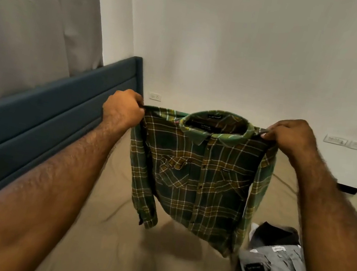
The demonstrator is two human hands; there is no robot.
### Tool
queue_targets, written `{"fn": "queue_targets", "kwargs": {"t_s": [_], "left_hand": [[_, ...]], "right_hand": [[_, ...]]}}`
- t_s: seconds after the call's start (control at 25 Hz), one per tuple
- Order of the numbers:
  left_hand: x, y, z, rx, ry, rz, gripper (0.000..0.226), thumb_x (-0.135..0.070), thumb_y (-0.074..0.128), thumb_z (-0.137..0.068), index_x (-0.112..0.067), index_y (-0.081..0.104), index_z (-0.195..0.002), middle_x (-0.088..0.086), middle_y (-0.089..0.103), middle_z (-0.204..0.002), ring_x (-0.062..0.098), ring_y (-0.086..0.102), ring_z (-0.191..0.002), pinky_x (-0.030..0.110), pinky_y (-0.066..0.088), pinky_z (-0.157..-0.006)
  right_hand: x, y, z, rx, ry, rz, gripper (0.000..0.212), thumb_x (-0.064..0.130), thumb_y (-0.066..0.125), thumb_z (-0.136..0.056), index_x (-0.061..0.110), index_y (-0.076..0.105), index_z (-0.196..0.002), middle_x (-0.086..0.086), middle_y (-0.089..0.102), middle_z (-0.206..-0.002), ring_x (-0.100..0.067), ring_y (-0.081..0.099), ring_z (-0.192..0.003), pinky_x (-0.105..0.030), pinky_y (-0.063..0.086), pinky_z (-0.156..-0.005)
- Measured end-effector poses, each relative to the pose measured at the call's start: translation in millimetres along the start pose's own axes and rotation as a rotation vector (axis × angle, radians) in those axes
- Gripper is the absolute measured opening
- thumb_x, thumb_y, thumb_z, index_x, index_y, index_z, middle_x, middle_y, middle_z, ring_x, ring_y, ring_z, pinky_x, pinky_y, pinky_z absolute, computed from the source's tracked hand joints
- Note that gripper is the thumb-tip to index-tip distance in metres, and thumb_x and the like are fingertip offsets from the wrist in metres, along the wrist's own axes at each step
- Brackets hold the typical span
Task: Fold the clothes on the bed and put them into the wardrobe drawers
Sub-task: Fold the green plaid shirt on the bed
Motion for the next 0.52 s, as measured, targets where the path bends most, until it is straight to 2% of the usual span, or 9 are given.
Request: {"fn": "queue_targets", "kwargs": {"t_s": [0.04,0.12,0.2,0.24,0.28,0.36,0.44,0.52], "left_hand": [[8.9,11.5,-12.2,0.038,-0.077,0.065,0.009,-0.025,0.07,-0.09,-0.026,0.078,-0.093,-0.004,0.075,-0.087,0.019,0.07,-0.082,0.039,0.063,-0.076],[15.0,31.4,-34.4,0.115,-0.262,0.382,0.014,-0.013,0.065,-0.094,-0.02,0.077,-0.091,0.003,0.076,-0.072,0.019,0.074,-0.064,0.036,0.063,-0.062],[10.6,52.7,-59.0,0.203,-0.47,0.774,0.017,0.0,0.056,-0.1,-0.003,0.072,-0.094,0.016,0.074,-0.072,0.022,0.072,-0.052,0.03,0.057,-0.045],[5.4,61.7,-70.7,0.252,-0.526,0.913,0.018,0.004,0.054,-0.102,0.001,0.069,-0.092,0.019,0.073,-0.077,0.024,0.071,-0.054,0.03,0.057,-0.043],[0.8,72.6,-88.3,0.307,-0.525,0.999,0.02,0.006,0.053,-0.102,0.0,0.068,-0.091,0.019,0.072,-0.085,0.024,0.072,-0.061,0.03,0.059,-0.046],[-17.0,92.5,-99.6,0.405,-0.46,1.093,0.015,0.001,0.057,-0.1,-0.004,0.07,-0.097,0.016,0.074,-0.102,0.023,0.074,-0.082,0.033,0.064,-0.059],[-33.5,111.2,-102.6,0.527,-0.346,1.111,0.014,-0.014,0.067,-0.099,-0.01,0.07,-0.112,0.014,0.074,-0.118,0.022,0.073,-0.098,0.039,0.064,-0.071],[-55.6,129.7,-101.1,0.635,-0.224,1.047,0.045,-0.034,0.077,-0.094,-0.015,0.063,-0.132,0.008,0.07,-0.128,0.022,0.067,-0.109,0.043,0.062,-0.083]], "right_hand": [[-1.6,13.1,-1.9,0.06,0.031,-0.025,0.011,0.009,0.082,-0.077,0.019,0.082,-0.077,0.0,0.078,-0.088,-0.024,0.071,-0.093,-0.04,0.058,-0.086],[-5.6,29.7,-0.1,0.157,0.082,-0.058,0.016,0.002,0.077,-0.08,0.018,0.082,-0.079,-0.002,0.078,-0.091,-0.023,0.069,-0.095,-0.04,0.054,-0.088],[-14.8,44.5,2.3,0.165,0.125,-0.103,0.018,-0.001,0.076,-0.081,0.016,0.083,-0.081,-0.003,0.079,-0.092,-0.024,0.068,-0.096,-0.039,0.051,-0.09],[-20.4,51.9,4.5,0.144,0.144,-0.127,0.016,-0.001,0.077,-0.079,0.014,0.083,-0.081,-0.004,0.079,-0.091,-0.026,0.069,-0.097,-0.041,0.052,-0.091],[-25.0,61.6,4.6,0.096,0.173,-0.154,0.013,-0.001,0.079,-0.077,0.011,0.082,-0.081,-0.006,0.079,-0.09,-0.028,0.068,-0.097,-0.042,0.052,-0.091],[-28.9,66.8,19.3,0.07,0.218,-0.18,0.01,-0.001,0.081,-0.075,0.006,0.079,-0.081,-0.009,0.076,-0.088,-0.03,0.066,-0.096,-0.04,0.047,-0.08],[-29.9,76.9,37.2,0.088,0.266,-0.194,0.008,0.002,0.08,-0.079,0.005,0.077,-0.085,-0.01,0.075,-0.091,-0.028,0.063,-0.095,-0.035,0.04,-0.071],[-28.4,84.9,55.1,0.111,0.285,-0.222,0.009,0.013,0.081,-0.084,0.005,0.078,-0.088,-0.009,0.076,-0.093,-0.024,0.065,-0.094,-0.033,0.041,-0.071]]}}
Point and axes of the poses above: each hand's wrist, its own z-axis away from the middle knuckle, its own y-axis out of the palm, x = y × z, the point moved 3 cm from there along -z, towards the middle knuckle
